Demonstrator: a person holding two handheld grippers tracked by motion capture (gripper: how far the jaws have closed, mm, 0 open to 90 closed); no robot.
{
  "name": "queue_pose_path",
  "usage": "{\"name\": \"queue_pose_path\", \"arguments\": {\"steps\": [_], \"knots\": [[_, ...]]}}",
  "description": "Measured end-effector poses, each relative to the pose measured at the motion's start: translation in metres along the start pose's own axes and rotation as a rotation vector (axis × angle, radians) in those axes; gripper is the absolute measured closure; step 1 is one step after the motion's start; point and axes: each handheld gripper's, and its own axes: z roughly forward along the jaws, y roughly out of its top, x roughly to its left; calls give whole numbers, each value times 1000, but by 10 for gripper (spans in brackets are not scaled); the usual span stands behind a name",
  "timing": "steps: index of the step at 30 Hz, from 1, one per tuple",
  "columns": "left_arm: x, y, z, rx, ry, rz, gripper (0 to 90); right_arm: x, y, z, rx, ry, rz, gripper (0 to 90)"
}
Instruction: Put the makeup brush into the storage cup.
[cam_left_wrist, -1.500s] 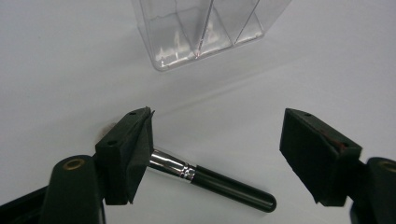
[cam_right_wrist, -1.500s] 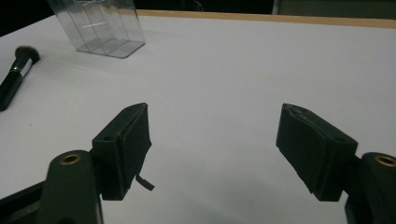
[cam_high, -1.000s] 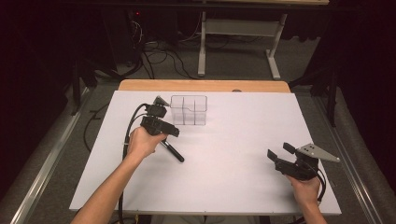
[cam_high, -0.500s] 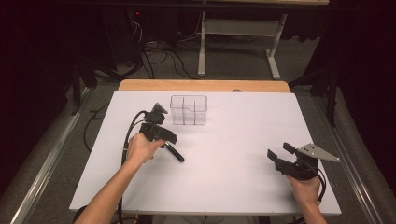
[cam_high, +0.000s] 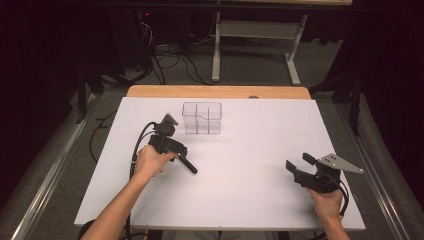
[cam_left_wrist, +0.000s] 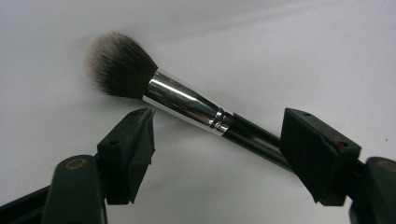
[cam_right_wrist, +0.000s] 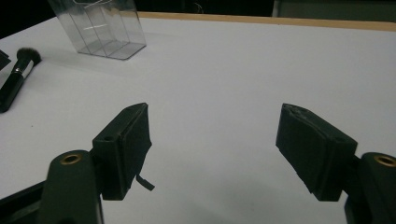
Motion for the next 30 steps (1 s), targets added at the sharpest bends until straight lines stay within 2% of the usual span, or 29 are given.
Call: {"name": "queue_pose_path", "arguments": {"steps": [16, 30], "knots": [[4, 4, 9, 9, 5, -31, 278, 0, 0, -1, -4, 1, 0, 279], [4, 5, 13, 18, 17, -28, 307, 0, 0, 0, -5, 1, -6, 280]]}}
